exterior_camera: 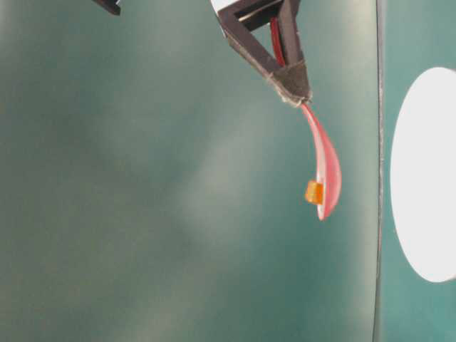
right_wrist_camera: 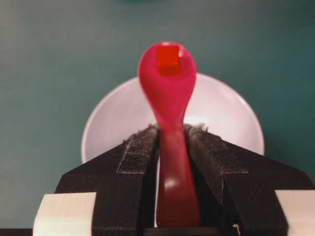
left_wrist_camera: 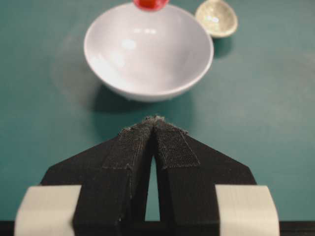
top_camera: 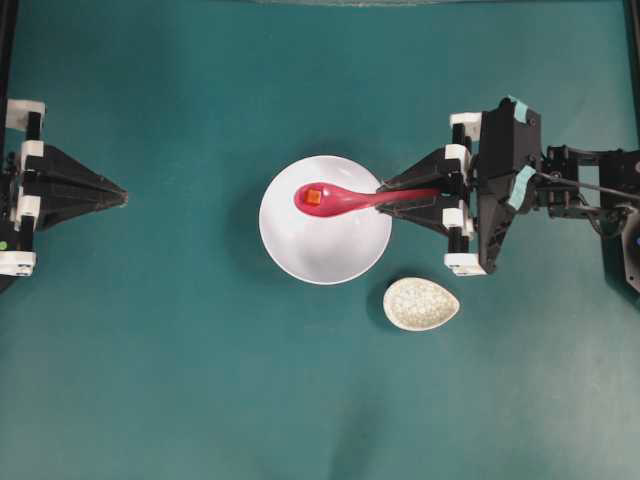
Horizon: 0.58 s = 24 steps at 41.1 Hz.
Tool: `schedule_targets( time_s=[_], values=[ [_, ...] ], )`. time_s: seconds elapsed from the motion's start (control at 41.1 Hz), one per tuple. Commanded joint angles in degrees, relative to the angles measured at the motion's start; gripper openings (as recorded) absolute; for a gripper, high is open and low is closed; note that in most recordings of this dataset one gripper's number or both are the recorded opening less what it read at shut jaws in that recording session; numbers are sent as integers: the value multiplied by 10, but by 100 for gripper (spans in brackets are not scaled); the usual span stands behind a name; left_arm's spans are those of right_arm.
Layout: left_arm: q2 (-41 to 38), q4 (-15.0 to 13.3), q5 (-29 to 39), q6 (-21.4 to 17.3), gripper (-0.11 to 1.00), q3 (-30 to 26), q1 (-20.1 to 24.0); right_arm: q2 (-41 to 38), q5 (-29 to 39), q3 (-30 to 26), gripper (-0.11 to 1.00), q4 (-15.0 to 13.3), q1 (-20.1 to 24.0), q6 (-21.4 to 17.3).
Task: Grip the spoon and scoop the red block from the bowl with right arm.
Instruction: 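Hold the loaded spoon raised over the bowl with the right gripper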
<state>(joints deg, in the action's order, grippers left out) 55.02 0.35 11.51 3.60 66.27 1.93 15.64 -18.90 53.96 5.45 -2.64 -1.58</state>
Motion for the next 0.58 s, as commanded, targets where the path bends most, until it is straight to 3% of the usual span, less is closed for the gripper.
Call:
schedule_targets(
  time_s=[0.0, 0.559],
  values=[
    [-5, 1, -5, -1, 1, -4, 2, 11, -3, -13, 25, 3, 2, -1],
    [-10, 1, -34, 0, 1, -4, 2, 11, -3, -10, 25, 11, 4, -10]
  ],
)
